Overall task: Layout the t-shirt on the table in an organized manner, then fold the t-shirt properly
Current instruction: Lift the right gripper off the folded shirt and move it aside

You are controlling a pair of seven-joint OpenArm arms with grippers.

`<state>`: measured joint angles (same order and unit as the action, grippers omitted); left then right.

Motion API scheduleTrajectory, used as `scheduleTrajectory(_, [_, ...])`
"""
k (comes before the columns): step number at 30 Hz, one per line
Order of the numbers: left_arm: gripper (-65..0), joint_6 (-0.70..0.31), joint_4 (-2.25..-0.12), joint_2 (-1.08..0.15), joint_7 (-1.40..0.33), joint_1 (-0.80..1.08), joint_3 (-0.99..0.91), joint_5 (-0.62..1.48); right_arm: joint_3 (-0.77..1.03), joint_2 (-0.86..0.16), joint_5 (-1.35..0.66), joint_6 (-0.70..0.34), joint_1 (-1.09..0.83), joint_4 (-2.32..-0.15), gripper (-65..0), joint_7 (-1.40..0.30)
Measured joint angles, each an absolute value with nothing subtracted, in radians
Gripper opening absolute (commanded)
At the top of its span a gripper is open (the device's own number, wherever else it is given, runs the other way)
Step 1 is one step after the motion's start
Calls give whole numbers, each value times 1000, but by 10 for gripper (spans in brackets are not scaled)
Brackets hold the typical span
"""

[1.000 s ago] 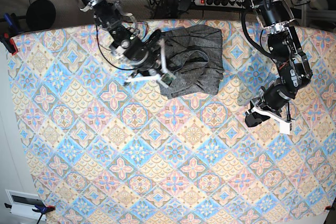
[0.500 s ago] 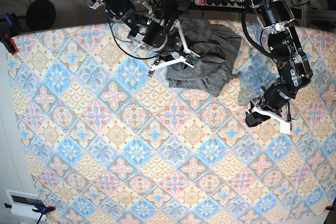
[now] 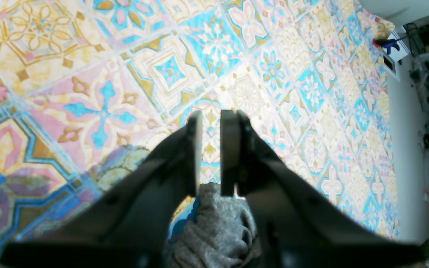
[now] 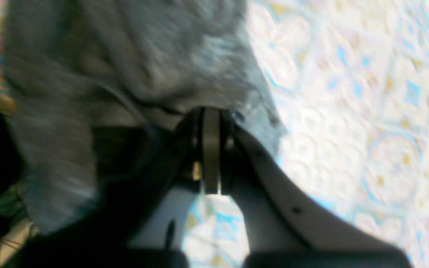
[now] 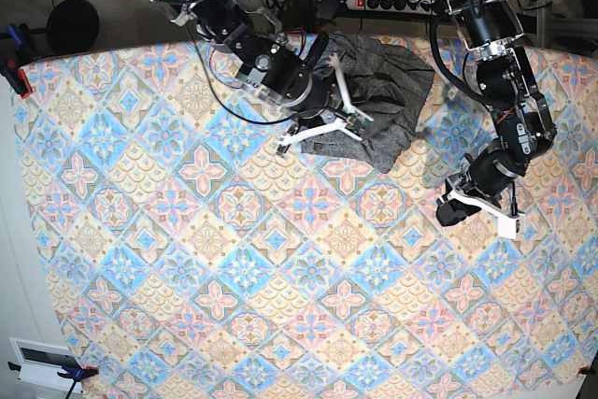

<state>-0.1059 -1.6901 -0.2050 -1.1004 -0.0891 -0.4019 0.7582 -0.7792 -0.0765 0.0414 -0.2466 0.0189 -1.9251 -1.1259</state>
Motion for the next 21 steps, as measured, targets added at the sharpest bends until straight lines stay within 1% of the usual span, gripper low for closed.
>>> scheduleTrajectory(7, [-557, -107, -1690, -205, -1100, -89, -402, 758, -900, -72, 36, -247, 62, -1923, -650, -1129])
scheduleTrajectory(11, [-557, -106, -1690, -205, -1100, -89, -402, 758, -931, -10, 38, -247, 80, -1901, -650, -1121])
scheduleTrajectory(14, [-557, -106, -1690, -205, -1100, -89, -402, 758, -934, 24, 29, -250, 78, -1830, -650, -1112])
scheduleTrajectory(17, [-557, -105, -1690, -205, -1100, -89, -402, 758, -933, 24, 36, -249, 77, -1763, -650, -1057])
scheduleTrajectory(21, [-557, -107, -1690, -205, -1100, -89, -402, 758, -928, 23, 37, -250, 96, -1697, -650, -936])
